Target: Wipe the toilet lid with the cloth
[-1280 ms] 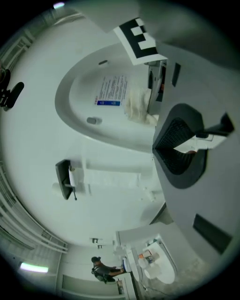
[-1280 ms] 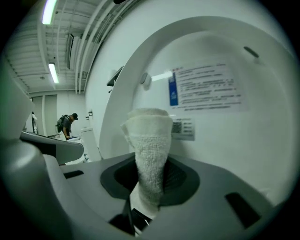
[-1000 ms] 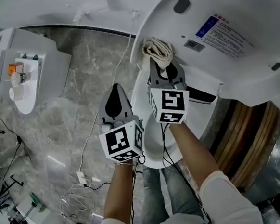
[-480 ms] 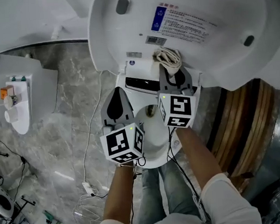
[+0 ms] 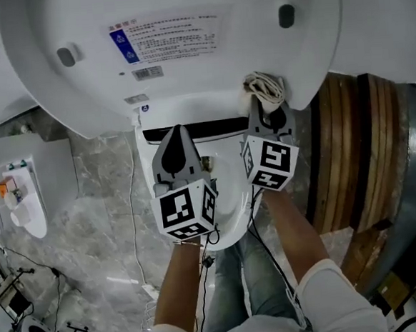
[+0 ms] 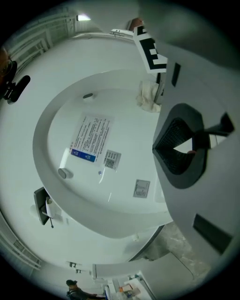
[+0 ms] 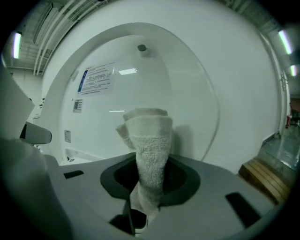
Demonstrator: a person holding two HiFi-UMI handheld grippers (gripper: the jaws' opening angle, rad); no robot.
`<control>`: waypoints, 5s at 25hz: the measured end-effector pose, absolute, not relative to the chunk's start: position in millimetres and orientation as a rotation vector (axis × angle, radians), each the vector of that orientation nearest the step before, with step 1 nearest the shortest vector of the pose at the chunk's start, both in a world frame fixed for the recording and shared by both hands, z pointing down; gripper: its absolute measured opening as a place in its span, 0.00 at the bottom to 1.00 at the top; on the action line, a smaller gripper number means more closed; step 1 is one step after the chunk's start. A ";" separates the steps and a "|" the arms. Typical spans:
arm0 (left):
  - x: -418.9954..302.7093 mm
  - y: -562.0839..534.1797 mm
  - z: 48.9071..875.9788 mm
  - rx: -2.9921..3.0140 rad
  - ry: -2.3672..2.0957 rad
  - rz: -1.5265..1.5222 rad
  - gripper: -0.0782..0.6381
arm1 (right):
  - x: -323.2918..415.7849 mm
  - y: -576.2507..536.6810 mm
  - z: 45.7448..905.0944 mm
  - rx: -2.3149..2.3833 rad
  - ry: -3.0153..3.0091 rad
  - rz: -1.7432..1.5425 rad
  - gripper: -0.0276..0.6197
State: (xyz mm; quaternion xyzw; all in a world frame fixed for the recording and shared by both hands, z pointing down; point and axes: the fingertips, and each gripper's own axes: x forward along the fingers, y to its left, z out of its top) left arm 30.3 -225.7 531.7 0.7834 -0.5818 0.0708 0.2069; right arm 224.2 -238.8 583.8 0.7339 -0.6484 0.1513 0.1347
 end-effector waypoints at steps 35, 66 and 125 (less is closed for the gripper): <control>0.6 -345.9 211.5 2.849 -1.084 0.654 0.48 | 152.0 -134.0 298.6 1.904 -2.321 0.908 0.19; -46.7 24.4 352.2 2.995 -0.257 1.628 0.49 | 97.2 46.3 218.9 1.639 -2.383 1.022 0.19; -174.6 -79.5 617.0 1.778 -1.604 0.580 0.12 | -102.5 -134.3 659.1 1.185 -2.040 1.443 0.19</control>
